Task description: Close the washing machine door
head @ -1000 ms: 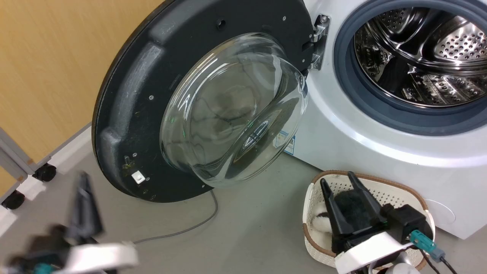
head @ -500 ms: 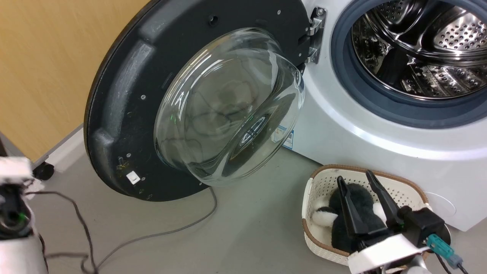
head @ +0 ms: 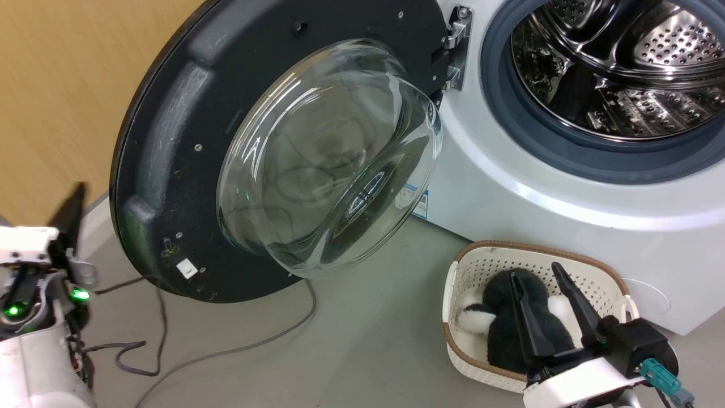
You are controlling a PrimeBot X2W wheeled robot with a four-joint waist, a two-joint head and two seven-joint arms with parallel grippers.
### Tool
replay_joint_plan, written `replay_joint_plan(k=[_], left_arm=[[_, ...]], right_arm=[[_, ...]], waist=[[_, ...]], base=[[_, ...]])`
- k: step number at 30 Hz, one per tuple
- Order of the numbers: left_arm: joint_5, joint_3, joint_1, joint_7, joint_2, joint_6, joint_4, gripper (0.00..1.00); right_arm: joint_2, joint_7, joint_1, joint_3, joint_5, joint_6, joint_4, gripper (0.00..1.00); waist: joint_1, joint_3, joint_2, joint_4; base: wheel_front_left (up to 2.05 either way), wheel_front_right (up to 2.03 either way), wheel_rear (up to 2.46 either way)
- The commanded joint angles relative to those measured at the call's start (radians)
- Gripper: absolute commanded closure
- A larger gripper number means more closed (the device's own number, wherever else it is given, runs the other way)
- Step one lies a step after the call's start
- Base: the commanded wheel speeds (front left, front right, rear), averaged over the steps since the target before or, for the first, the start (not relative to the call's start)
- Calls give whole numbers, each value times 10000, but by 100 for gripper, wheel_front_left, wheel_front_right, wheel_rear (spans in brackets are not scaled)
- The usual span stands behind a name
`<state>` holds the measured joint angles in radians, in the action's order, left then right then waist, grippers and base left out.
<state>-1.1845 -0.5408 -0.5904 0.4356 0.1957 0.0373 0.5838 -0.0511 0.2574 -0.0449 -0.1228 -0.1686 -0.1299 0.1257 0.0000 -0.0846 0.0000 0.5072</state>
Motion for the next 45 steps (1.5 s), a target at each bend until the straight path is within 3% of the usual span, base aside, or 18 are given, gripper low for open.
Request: replay_joint_plan(k=[1, 8, 12, 18, 25, 30, 36, 45], left_arm=[[-108, 109, -7, 343, -54, 38, -2, 100], [-24, 831, 755, 1725, -45, 314, -475, 100], [-122, 1034, 1234, 2407, -111, 248, -805, 100], [-487, 1739, 2442, 4074, -546, 393, -2039, 100], [-982, 2231, 3814, 5072, -1107, 19, -3693, 100], [-1693, 2836, 4478, 5083, -1406, -413, -4799, 100], [-2629, 4662, 5293, 4454, -1450, -764, -5773, 100], [-3362, 6583, 5384, 2857, -1453, -814, -5880, 100]], right_arm=[[9, 44, 98, 54, 48, -8, -55, 0], [9, 44, 188, 136, -70, -8, -55, 0], [9, 44, 283, 191, -250, -8, -29, 0], [9, 44, 509, 426, -463, -8, -84, 0], [9, 44, 647, 642, -549, -8, -124, 0], [9, 44, 664, 752, -527, -8, -166, 0], [9, 44, 641, 743, -437, -8, -173, 0], [9, 44, 440, 744, -267, -8, -226, 0]], waist=[[0, 49, 0, -23], [0, 338, 0, -153], [0, 651, 0, -273], [0, 989, 0, -506], [0, 1058, 0, -1048], [0, 987, 0, -1666], [0, 896, 0, -2588], [0, 556, 0, -4394]], base=[[0, 0, 0], [0, 0, 0], [0, 0, 0], [0, 0, 0], [0, 0, 0], [0, 0, 0], [0, 0, 0], [0, 0, 0]])
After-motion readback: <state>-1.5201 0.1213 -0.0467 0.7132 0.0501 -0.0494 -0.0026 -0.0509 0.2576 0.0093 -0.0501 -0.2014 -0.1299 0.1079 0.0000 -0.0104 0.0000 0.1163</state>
